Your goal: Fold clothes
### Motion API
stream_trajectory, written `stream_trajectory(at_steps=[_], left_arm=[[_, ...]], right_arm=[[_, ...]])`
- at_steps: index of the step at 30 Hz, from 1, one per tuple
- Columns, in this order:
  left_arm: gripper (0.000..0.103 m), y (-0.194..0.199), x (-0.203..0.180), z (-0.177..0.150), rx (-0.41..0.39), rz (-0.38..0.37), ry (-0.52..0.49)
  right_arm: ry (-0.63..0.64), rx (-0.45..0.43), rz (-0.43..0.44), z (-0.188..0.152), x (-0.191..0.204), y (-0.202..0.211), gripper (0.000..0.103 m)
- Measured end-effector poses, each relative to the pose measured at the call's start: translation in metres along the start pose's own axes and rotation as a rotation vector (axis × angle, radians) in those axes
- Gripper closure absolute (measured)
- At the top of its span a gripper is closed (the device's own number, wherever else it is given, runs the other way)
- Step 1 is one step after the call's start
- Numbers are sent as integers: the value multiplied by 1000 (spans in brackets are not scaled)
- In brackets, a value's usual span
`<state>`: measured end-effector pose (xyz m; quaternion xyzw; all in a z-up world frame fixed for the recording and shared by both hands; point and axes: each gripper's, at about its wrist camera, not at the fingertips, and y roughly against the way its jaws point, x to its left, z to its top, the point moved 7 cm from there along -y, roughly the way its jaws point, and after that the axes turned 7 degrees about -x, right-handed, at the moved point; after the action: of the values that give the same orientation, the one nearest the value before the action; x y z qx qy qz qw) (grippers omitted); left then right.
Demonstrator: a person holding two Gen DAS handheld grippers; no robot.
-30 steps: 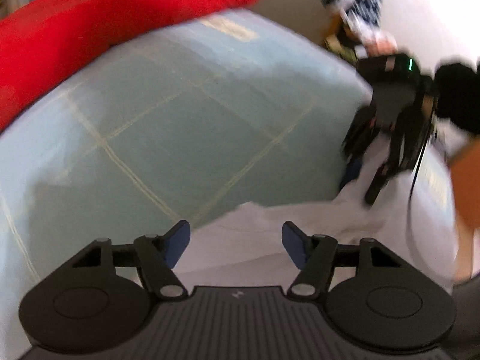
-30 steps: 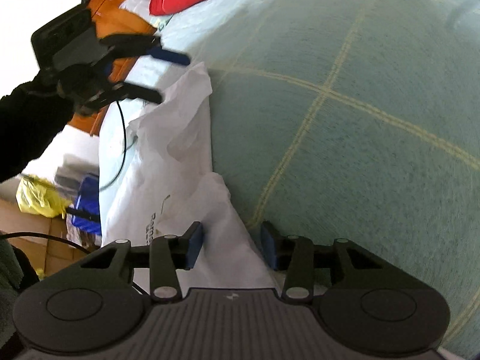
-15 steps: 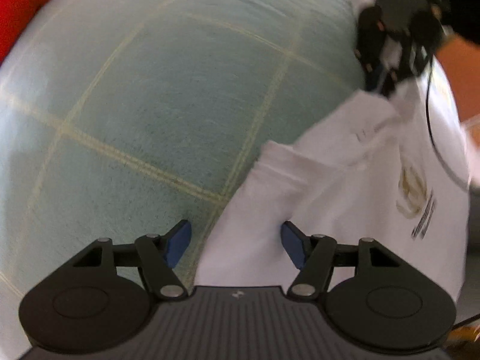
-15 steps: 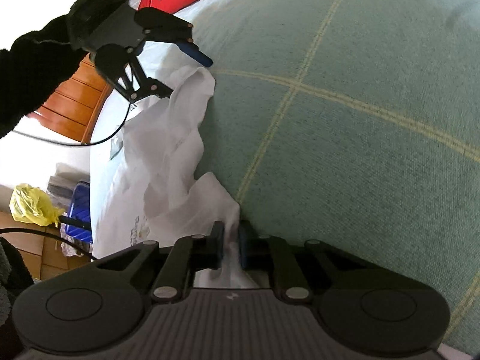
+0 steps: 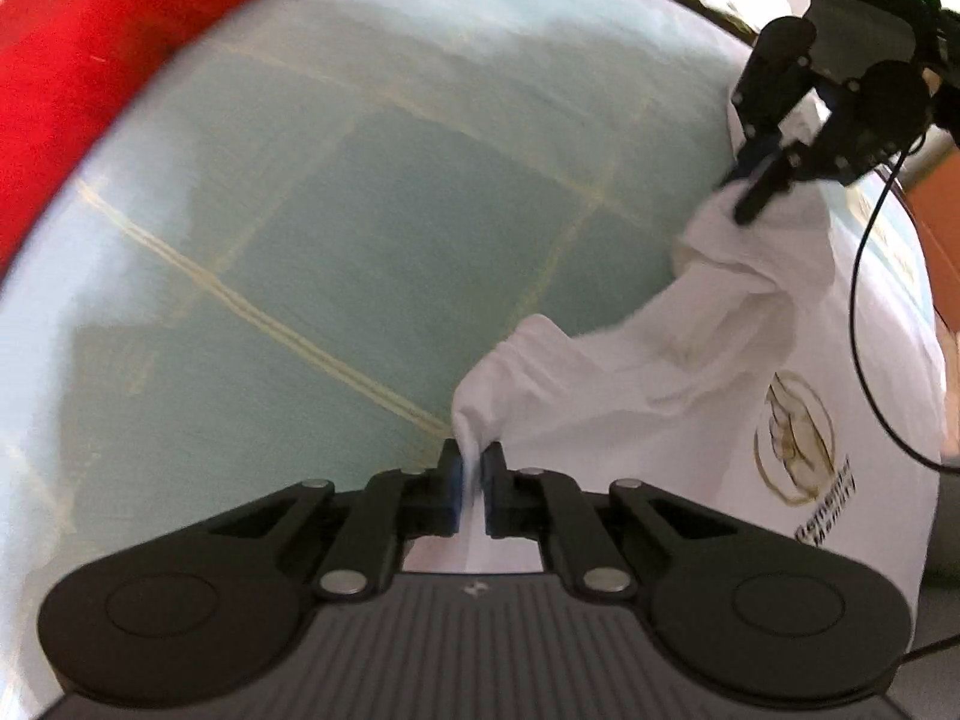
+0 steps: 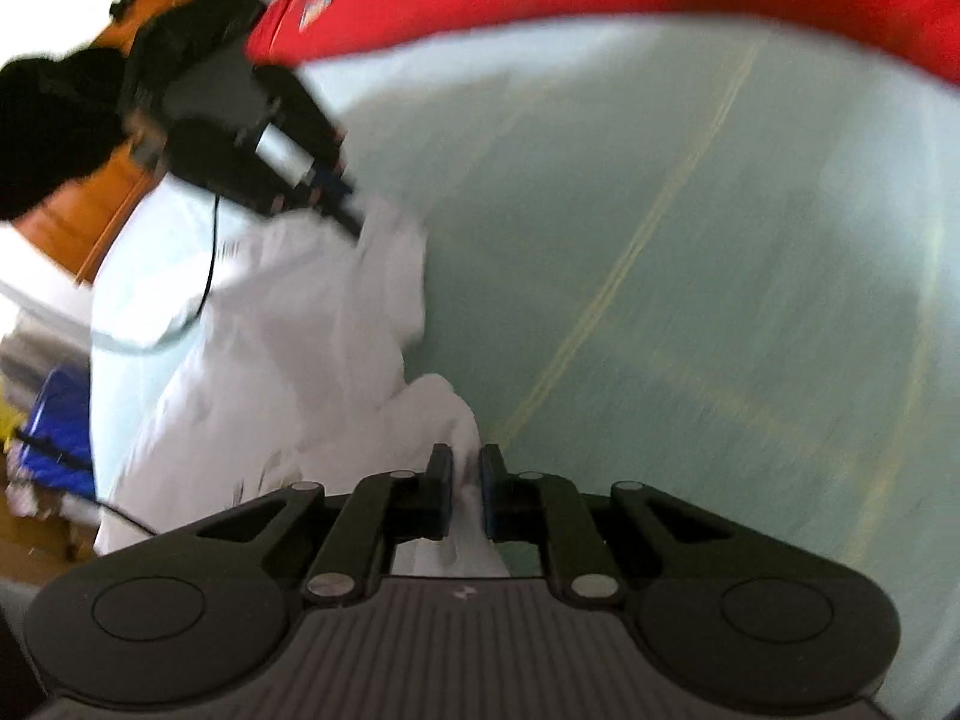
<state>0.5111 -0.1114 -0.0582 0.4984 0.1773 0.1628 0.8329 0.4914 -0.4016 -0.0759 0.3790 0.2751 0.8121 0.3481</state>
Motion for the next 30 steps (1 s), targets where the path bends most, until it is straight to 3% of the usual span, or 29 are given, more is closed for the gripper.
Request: stream_trajectory(at_steps=[5, 11, 20, 23, 27, 30], left_arm=[[99, -5, 15, 3, -32, 97, 84], [99, -19, 39, -11, -33, 183, 200], [81, 13, 60, 8, -228, 148, 299], [73, 4, 57, 16, -238, 76, 313], [62, -10, 39, 21, -202, -8, 240], [61, -22, 28, 21, -148, -40, 164]], right_arm=[[36, -81, -138, 33, -27, -1, 89], [62, -44, -305, 28, -55, -43, 88], [16, -109, -246, 43, -50, -13, 77], [4, -129, -199, 49, -42, -11, 72], [65, -121, -163, 63, -34, -23, 62], [129, -81, -132, 75, -33, -44, 60]])
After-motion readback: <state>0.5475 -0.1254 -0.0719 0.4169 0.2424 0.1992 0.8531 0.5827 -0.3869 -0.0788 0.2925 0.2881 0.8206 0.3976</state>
